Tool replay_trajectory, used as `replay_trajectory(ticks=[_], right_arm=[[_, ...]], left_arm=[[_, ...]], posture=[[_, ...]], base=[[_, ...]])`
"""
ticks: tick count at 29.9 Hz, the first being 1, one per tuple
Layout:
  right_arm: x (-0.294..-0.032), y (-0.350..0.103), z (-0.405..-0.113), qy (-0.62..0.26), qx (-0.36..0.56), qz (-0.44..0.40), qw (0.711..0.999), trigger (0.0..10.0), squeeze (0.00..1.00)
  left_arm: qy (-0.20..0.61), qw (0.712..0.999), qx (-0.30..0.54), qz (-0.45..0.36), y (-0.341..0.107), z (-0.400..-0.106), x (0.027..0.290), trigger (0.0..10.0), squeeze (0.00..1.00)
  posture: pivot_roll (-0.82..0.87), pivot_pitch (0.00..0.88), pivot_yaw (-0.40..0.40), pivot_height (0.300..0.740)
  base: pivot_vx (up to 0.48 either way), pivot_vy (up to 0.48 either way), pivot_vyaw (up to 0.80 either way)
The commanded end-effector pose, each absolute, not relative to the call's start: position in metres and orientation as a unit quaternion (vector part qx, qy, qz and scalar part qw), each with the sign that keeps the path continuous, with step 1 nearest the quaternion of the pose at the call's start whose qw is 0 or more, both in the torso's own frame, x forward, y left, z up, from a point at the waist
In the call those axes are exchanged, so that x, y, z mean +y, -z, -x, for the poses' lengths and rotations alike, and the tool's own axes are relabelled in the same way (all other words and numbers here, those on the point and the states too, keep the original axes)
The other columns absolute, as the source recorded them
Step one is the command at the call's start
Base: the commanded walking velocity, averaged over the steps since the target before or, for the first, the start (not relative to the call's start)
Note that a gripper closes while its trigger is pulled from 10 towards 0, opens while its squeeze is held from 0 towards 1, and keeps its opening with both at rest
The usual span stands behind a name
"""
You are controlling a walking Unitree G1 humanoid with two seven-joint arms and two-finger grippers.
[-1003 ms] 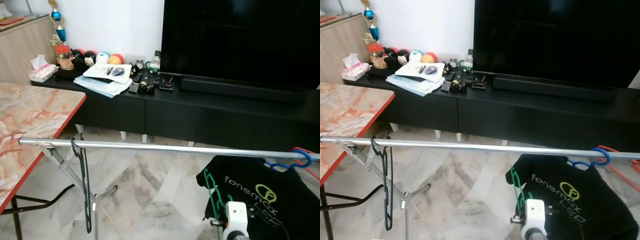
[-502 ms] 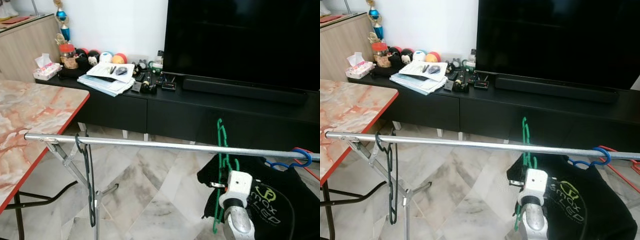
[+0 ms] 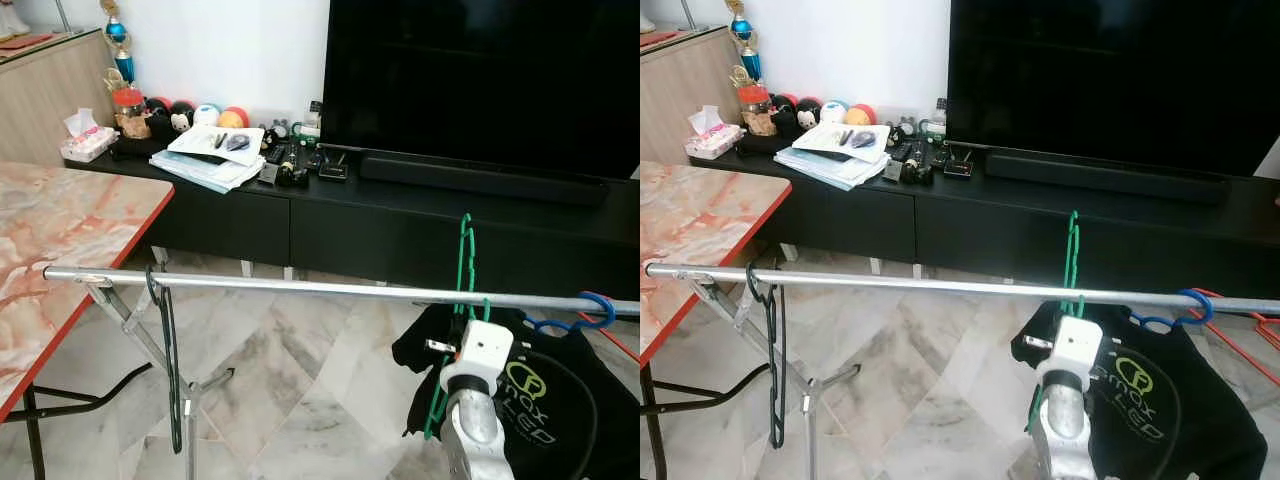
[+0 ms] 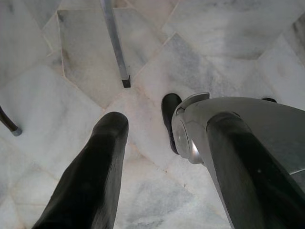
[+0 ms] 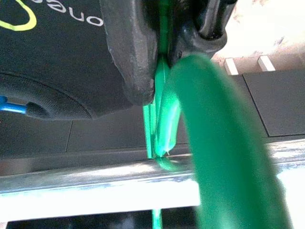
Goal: Hang hanger
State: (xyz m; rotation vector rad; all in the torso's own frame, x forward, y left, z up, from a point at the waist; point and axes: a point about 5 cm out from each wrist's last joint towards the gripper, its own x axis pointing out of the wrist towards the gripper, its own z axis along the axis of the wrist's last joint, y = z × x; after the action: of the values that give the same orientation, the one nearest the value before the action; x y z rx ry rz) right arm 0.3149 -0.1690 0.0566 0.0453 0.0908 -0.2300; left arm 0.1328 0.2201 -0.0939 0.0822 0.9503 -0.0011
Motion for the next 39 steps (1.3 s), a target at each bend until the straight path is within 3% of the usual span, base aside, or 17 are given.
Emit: replay_trajectory(ticks=[1, 21, 22, 24, 26, 35, 36, 37, 39], right_arm=[[-0.167, -0.062, -0.323, 0.099, 0.052, -0.012, 0.994, 10.0, 0.00], [-0.169, -0.044, -0.329, 0.030, 0.200, -0.002, 0.979, 10.0, 0.02], [-0.169, -0.043, -0.328, 0.028, 0.202, -0.003, 0.979, 10.0, 0.29], [-0.168, -0.043, -0.327, 0.026, 0.198, -0.006, 0.980, 10.0, 0.97], [-0.168, -0.044, -0.327, 0.028, 0.188, -0.007, 0.982, 10.0, 0.98], [-0.174, -0.063, -0.317, 0.042, 0.094, 0.005, 0.995, 10.0, 0.92], [-0.174, -0.064, -0.315, 0.044, 0.086, 0.005, 0.995, 10.0, 0.74], [-0.175, -0.065, -0.314, 0.045, 0.080, 0.005, 0.996, 10.0, 0.74], [-0.175, -0.069, -0.307, 0.044, 0.058, 0.011, 0.997, 10.0, 0.04]], left_arm=[[0.003, 0.885, 0.464, -0.041, 0.095, -0.129, 0.221, 10.0, 0.00], [0.025, 0.876, 0.480, -0.036, 0.099, -0.123, 0.214, 10.0, 0.00], [0.025, 0.876, 0.480, -0.036, 0.099, -0.122, 0.214, 10.0, 0.00], [0.025, 0.875, 0.482, -0.036, 0.100, -0.121, 0.214, 10.0, 0.00], [0.026, 0.874, 0.483, -0.036, 0.100, -0.120, 0.214, 10.0, 0.00], [0.022, 0.868, 0.494, -0.039, 0.102, -0.113, 0.218, 10.0, 0.00], [0.023, 0.867, 0.496, -0.040, 0.102, -0.112, 0.217, 10.0, 0.00], [0.024, 0.867, 0.496, -0.040, 0.102, -0.112, 0.216, 10.0, 0.00], [0.029, 0.865, 0.499, -0.040, 0.103, -0.112, 0.212, 10.0, 0.00]], posture=[[0.09, 0.008, -0.032, 0.740], [0.09, 0.036, -0.036, 0.740], [0.09, 0.037, -0.036, 0.740], [0.09, 0.038, -0.037, 0.740], [0.09, 0.040, -0.038, 0.740], [0.08, 0.042, -0.042, 0.740], [0.08, 0.042, -0.043, 0.740], [0.08, 0.042, -0.043, 0.740], [0.08, 0.043, -0.043, 0.740]], base=[[0.000, 0.000, 0.00], [0.000, 0.000, 0.00], [0.000, 0.000, 0.00], [0.000, 0.000, 0.00], [0.000, 0.000, 0.00], [0.000, 0.000, 0.00], [0.000, 0.000, 0.00], [0.000, 0.000, 0.00], [0.000, 0.000, 0.00]])
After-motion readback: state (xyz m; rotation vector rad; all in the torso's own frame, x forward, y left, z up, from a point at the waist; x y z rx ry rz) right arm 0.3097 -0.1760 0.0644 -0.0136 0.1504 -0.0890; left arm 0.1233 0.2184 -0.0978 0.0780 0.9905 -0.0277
